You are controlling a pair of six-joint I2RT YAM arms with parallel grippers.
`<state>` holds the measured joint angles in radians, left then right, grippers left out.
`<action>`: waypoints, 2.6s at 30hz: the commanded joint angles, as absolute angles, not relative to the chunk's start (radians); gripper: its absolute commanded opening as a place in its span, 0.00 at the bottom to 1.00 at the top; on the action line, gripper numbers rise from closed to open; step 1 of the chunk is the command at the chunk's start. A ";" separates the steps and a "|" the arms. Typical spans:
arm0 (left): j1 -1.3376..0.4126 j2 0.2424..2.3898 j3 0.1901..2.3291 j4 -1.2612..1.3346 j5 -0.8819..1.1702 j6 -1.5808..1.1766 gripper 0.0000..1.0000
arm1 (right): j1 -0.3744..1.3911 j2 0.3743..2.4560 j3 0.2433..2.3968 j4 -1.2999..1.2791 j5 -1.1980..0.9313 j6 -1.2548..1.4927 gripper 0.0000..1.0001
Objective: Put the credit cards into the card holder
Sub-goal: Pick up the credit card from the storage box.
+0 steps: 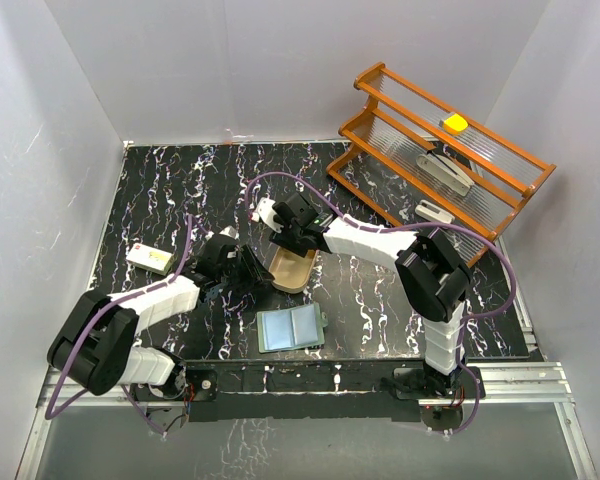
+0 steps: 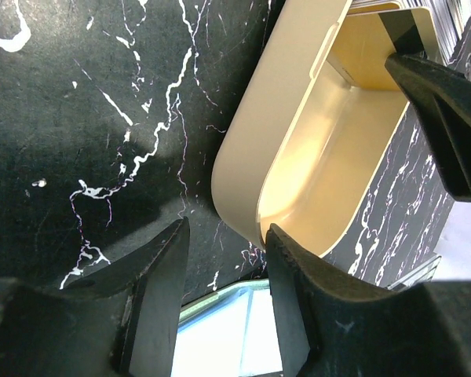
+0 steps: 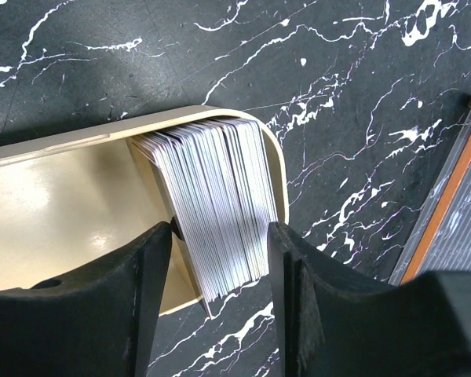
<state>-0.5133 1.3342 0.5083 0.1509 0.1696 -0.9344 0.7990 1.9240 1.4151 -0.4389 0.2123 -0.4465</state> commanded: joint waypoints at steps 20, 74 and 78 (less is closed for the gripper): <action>-0.508 1.320 0.508 0.123 0.163 -0.908 0.41 | 0.798 1.861 1.477 -0.443 0.232 -0.454 0.36; -0.512 0.973 0.337 -0.100 0.353 -0.837 0.00 | 0.901 1.420 1.016 -0.405 -0.305 0.637 0.00; -0.514 0.991 0.306 -0.065 0.365 -0.847 0.00 | 0.901 1.454 0.984 -0.390 -0.312 0.689 0.00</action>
